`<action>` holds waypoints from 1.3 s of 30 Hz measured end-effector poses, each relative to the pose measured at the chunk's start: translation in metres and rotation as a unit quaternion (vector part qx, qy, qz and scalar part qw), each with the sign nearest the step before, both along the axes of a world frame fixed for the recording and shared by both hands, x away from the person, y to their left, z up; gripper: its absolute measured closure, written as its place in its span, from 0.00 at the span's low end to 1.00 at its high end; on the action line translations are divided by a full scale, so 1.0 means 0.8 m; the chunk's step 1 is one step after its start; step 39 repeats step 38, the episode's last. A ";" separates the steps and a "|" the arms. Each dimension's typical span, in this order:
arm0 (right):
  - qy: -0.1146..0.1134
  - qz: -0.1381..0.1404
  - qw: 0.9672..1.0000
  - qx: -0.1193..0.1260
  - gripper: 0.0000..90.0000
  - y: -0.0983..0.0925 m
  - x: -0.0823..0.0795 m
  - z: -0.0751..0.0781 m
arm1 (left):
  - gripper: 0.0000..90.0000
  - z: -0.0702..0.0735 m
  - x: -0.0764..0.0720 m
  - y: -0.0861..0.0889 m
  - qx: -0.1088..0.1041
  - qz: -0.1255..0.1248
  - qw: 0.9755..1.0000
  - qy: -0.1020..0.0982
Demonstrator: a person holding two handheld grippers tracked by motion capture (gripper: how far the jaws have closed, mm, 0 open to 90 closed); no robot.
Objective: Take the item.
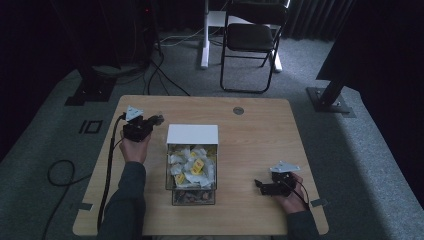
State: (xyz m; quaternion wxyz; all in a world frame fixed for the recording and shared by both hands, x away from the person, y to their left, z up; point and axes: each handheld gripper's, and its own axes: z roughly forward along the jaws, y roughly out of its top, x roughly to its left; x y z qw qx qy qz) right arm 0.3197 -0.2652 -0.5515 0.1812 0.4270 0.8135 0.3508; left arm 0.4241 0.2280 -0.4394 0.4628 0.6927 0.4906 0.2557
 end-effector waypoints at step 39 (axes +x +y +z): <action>0.000 0.001 1.000 0.000 0.15 -0.001 0.000 0.000 | 0.45 0.020 -0.029 0.007 0.034 0.021 0.999 -0.022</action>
